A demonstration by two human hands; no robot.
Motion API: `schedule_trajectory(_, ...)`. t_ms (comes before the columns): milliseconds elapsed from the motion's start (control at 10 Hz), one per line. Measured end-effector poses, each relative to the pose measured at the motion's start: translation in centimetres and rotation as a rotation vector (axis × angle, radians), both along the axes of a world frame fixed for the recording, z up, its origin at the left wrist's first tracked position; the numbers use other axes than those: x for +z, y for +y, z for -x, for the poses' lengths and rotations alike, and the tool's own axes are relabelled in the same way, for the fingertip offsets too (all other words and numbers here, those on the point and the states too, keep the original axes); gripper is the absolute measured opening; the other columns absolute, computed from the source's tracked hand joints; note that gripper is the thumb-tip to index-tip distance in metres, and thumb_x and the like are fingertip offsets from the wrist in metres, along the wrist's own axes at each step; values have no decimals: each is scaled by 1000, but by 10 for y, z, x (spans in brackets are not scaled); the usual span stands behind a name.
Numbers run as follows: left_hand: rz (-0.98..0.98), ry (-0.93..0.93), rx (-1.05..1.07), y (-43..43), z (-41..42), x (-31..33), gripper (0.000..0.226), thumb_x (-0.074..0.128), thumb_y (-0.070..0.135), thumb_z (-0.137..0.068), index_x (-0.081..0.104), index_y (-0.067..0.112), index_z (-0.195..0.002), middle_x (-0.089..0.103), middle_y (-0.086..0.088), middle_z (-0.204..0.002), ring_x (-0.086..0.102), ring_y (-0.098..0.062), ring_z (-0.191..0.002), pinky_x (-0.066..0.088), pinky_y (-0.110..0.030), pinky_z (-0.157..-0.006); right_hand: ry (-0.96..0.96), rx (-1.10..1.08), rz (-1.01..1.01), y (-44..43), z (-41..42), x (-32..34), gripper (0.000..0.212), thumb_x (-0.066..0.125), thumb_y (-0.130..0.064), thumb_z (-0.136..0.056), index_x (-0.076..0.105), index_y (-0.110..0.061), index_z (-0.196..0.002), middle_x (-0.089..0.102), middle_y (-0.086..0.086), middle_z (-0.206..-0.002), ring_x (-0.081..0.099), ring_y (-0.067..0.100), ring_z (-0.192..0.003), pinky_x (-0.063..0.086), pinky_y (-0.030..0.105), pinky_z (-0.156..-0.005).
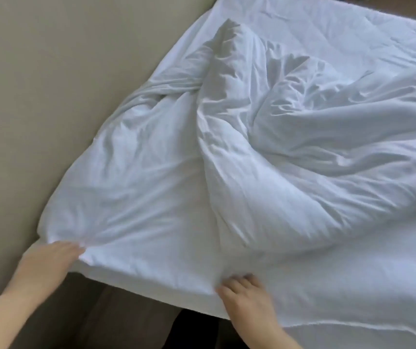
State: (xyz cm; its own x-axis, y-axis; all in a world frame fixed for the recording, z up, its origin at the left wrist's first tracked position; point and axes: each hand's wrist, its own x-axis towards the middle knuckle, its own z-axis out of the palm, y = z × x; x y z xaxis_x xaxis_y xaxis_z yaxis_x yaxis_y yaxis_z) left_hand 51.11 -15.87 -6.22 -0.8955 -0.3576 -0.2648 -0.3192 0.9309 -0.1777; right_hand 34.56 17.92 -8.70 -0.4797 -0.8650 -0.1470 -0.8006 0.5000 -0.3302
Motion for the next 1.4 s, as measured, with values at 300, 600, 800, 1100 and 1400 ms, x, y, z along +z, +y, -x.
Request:
schedule_trajectory(300, -157, 233, 538, 52, 60, 8, 40, 47, 24, -93, 50, 10, -130, 46, -7, -139, 40, -24, -129, 25, -36, -107, 148, -147, -75, 88, 45, -17, 107, 37, -52, -51, 1, -27, -148, -8, -5, -156, -7, 10, -144, -3, 40, -115)
schedule_trajectory(600, -368, -150, 409, 114, 137, -21, 79, 32, 62, -89, -12, 30, -145, -19, 1, -154, -15, -16, -143, -2, -45, -114, 208, -358, -59, 119, 103, -26, 109, 87, -17, 4, 61, -21, -102, 70, 2, -98, 60, 13, -93, 36, 21, -92)
schedule_trajectory(800, -302, -154, 381, 118, 132, -25, 73, 29, 58, -91, -10, 29, -146, -15, 1, -155, -12, -16, -143, 0, -41, -115, 369, -573, 290, 85, 81, 20, 23, 47, -17, -57, 60, -20, -75, 61, 0, -49, 54, 16, -48, 32, 22, -37)
schedule_trajectory(1100, -430, 291, 101, 162, 121, -15, 53, 21, 43, -97, 61, 13, -116, 58, -18, -118, 58, -39, -99, 40, -48, -90, 48, -474, 108, 96, 33, -30, 104, 86, -39, -9, 44, -21, -102, 70, -11, -80, 58, 3, -84, 41, 20, -83)
schedule_trajectory(1400, -667, 413, -586, 400, 208, 0, 45, 27, 53, -94, 48, 19, -115, 46, 1, -124, 28, -6, -130, 16, -21, -110, 299, -644, 184, 294, 75, -27, 76, 44, -53, -72, 27, -25, -140, 18, -8, -153, 1, 7, -144, 5, 35, -115)
